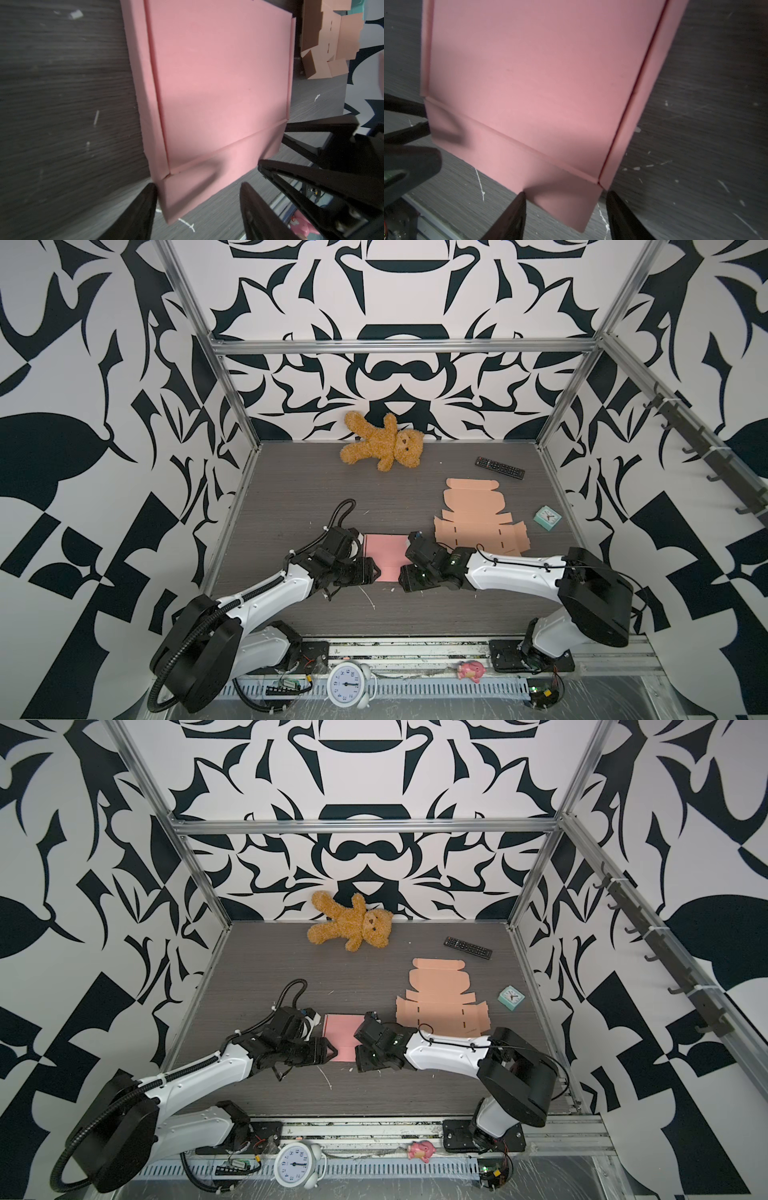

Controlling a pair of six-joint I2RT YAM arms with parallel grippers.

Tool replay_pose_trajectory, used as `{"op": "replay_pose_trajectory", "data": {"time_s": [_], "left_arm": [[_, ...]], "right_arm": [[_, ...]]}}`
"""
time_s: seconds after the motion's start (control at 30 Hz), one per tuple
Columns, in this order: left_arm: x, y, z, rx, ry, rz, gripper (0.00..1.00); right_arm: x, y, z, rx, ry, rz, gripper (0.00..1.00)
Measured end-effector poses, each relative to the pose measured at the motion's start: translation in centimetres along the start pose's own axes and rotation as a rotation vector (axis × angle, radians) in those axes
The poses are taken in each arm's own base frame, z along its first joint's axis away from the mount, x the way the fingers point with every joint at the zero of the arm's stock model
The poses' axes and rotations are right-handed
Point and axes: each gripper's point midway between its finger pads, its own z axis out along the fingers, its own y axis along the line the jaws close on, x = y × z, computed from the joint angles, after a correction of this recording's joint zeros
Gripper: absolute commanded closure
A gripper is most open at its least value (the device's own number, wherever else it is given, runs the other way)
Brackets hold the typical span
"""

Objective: Fold the paper box

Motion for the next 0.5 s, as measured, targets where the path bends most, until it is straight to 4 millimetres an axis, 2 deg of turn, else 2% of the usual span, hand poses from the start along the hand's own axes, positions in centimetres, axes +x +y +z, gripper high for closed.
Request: {"op": "replay_pose_trajectory", "data": {"time_s": [0.5], "left_arm": [[-0.15,0.41,0.62,-0.014,0.001,-0.003,0.37]], "right_arm": [[-0.56,-0.13,-0.01,0.011,-0.029,-0.002,0.4]]}}
